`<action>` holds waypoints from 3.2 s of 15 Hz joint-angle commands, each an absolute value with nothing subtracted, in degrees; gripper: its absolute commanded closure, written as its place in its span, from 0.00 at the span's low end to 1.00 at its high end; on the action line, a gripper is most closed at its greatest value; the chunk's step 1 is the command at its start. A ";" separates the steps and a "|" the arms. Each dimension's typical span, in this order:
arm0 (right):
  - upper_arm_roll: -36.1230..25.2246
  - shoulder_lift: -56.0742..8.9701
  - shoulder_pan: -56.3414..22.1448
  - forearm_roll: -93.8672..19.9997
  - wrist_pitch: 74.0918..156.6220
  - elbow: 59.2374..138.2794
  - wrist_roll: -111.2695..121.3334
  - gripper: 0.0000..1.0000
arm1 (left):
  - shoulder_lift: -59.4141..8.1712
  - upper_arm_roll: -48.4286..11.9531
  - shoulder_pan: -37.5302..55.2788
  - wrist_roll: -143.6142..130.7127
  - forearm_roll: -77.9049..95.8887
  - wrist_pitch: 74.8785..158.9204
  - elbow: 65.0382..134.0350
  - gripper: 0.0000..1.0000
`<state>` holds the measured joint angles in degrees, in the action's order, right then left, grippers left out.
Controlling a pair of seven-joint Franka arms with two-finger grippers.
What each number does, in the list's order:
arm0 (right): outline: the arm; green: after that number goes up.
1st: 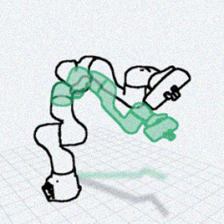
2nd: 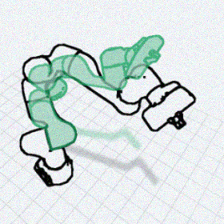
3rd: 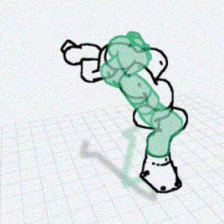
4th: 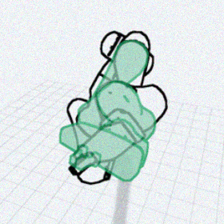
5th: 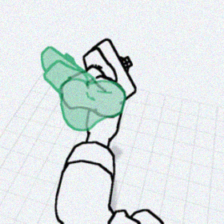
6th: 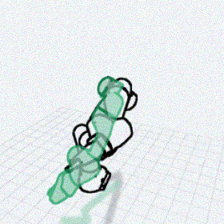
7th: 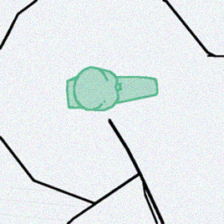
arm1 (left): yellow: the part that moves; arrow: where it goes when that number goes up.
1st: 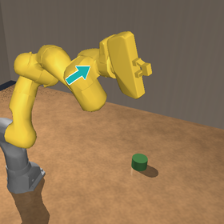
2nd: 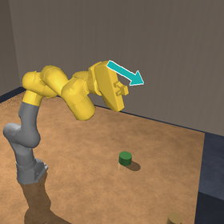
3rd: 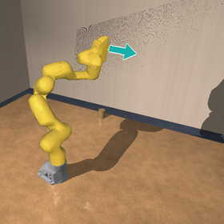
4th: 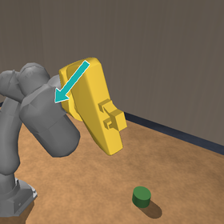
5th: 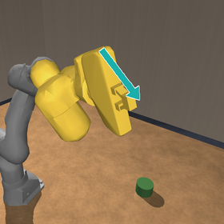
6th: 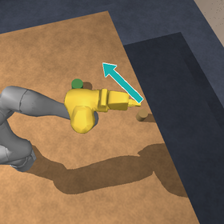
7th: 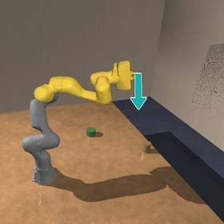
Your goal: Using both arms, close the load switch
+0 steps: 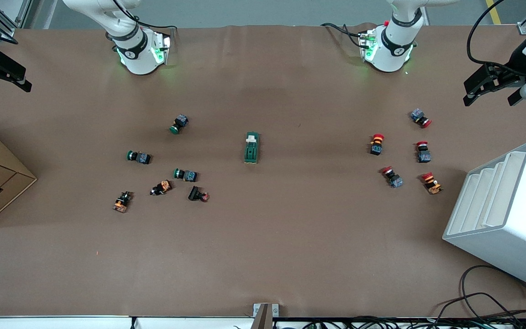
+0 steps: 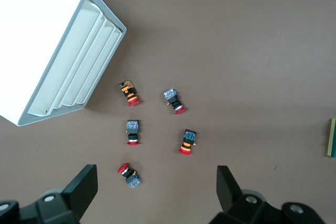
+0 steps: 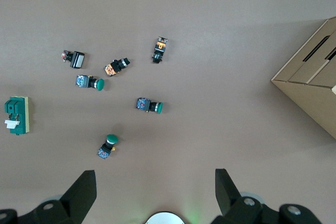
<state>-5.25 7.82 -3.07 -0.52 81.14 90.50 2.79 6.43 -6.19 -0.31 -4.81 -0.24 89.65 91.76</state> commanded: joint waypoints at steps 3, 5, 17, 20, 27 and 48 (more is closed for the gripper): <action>-5.19 8.53 -2.90 -0.35 81.91 91.49 3.34 0.00 | 5.80 -7.12 -0.35 -4.83 -1.32 88.95 90.35 0.00; -5.19 8.53 -2.99 -0.35 81.91 91.49 3.34 0.00 | 5.63 -7.12 -0.09 -4.75 -1.41 88.95 90.35 0.00; -5.19 3.35 -2.72 0.09 82.18 87.36 3.16 0.00 | -6.84 -33.82 5.26 -41.52 -2.54 113.42 103.78 0.00; -5.19 0.45 -2.46 0.18 86.55 87.27 3.25 0.00 | -14.30 -34.28 13.33 -54.01 -15.26 118.65 105.03 0.00; -5.27 -9.13 0.97 -0.09 89.65 87.19 3.52 0.00 | -24.87 -34.36 21.09 -68.90 -25.49 125.51 104.50 0.02; -4.92 -17.48 -23.71 -8.08 100.61 91.85 -70.95 0.00 | -42.98 -33.84 42.98 -125.59 -91.12 120.24 107.83 0.03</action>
<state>-4.29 -15.76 -19.98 -6.42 97.42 91.47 -59.68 -43.14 -34.18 43.00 -123.57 -87.00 121.70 106.21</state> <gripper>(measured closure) 0.000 0.031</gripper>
